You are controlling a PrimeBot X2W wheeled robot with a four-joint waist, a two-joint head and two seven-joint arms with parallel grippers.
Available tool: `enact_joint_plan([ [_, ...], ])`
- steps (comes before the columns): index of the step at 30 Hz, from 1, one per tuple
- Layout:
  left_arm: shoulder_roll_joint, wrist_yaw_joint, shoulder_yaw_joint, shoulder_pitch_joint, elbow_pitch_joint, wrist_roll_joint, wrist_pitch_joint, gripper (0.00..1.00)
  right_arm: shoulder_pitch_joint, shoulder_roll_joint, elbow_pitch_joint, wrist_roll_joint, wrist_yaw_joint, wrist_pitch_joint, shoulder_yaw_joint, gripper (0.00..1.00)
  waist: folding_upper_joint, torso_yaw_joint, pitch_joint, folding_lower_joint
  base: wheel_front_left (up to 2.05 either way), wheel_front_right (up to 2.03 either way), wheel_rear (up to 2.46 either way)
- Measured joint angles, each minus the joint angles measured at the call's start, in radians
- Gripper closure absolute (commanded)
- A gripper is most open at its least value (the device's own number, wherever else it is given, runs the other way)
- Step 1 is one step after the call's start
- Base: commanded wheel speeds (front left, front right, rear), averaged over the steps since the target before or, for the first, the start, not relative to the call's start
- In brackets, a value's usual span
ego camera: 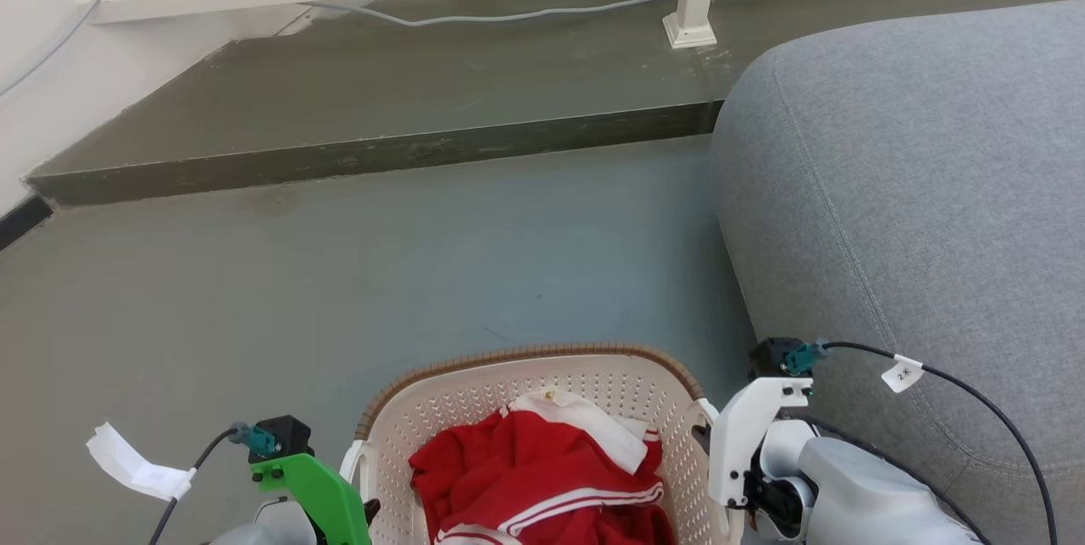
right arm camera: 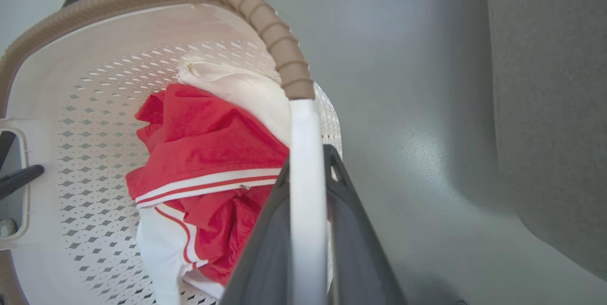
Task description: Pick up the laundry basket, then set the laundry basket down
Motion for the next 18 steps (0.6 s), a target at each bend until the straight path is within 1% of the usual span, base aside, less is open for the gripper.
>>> enact_joint_plan([
  [18, 0.000, 0.000, -0.001, -0.016, 0.005, -0.013, 0.007, 1.00, -0.019, -0.001, 0.000, 0.009, 0.000, -0.003, 0.021, 1.00, 0.0000, -0.002, 0.006, 0.0000, 0.00, 0.00, 0.00],
])
